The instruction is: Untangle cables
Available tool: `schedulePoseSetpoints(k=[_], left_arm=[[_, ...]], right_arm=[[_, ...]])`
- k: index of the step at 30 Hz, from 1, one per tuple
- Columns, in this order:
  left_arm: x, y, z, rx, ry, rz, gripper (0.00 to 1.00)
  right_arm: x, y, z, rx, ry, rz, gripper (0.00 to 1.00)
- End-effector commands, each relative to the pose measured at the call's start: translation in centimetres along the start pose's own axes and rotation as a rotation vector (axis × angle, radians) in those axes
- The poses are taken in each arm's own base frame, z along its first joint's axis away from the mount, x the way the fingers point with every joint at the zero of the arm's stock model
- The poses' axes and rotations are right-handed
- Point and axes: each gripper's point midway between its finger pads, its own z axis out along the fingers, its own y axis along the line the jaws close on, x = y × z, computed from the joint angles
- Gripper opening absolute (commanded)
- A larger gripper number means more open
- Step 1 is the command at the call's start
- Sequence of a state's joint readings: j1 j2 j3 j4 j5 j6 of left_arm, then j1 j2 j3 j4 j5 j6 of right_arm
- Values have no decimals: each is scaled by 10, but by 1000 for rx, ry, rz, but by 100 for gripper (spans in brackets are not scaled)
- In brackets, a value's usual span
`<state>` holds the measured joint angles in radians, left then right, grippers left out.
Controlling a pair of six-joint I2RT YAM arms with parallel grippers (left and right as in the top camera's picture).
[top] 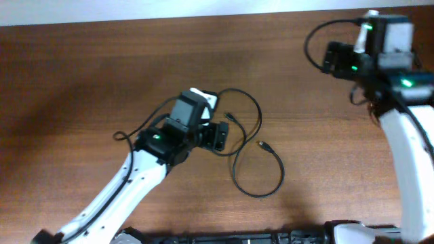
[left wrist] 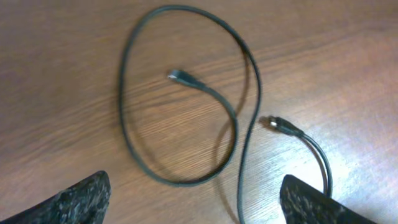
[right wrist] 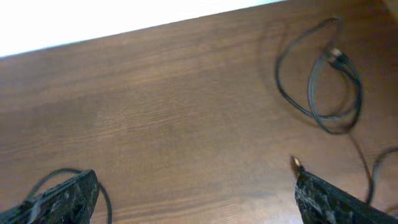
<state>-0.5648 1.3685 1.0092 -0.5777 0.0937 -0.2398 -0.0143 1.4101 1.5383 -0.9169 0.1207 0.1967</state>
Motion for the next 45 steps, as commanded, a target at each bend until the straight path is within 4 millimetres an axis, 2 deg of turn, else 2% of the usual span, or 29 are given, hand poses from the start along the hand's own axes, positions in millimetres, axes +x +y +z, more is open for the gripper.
schedulePoseSetpoints(k=[1,3,4,5,7,9,10,11,14,15,18,20,22,24,25,28,30,33,36,39,45], left_arm=[[6,-17,31,13,42,93,87],[17,-22,49,17,88,111,84],[22,-24,54,16,107,117,77],[27,-24,58,14,126,119,76],[30,-22,58,9,141,118,75],[25,-20,51,8,122,112,77],[21,-18,45,6,108,105,79],[10,-12,30,1,67,87,82],[-10,2,-1,-12,-23,77,92],[-17,8,-14,-20,-62,83,99],[-35,24,-48,-52,-167,72,99],[-38,38,-64,-97,-203,49,99],[-35,48,-74,-139,-207,34,99],[-29,57,-82,-186,-198,24,99],[-26,61,-85,-212,-191,21,99],[-17,67,-86,-246,-160,17,99],[-13,70,-85,-259,-143,15,99],[-13,70,-85,-259,-143,15,99],[-13,70,-85,-259,-143,15,99],[-13,70,-85,-259,-143,15,99],[-7,70,-85,-262,-118,14,99]], right_arm=[[12,2,-19,-62,40,34,99],[29,0,-22,-53,107,28,99],[36,0,-22,-55,139,27,99],[44,3,-21,-71,177,27,99],[66,18,-21,-159,282,34,99],[84,34,-20,-249,378,51,99],[91,40,-19,-287,417,61,99],[105,56,-16,-375,489,82,99],[134,86,-11,-503,613,91,98],[145,95,-9,-533,649,83,99],[184,128,7,-578,739,11,99],[212,153,19,-583,792,-13,99],[230,166,30,-560,805,-52,92],[250,169,48,-444,815,-79,79],[259,168,56,-371,822,-85,76],[282,170,72,-239,831,-98,74],[306,177,80,-158,852,-111,74],[322,178,87,-79,861,-86,74],[332,188,95,-57,858,-30,72],[329,201,105,-87,811,-12,57],[321,184,122,51,712,57,47]])
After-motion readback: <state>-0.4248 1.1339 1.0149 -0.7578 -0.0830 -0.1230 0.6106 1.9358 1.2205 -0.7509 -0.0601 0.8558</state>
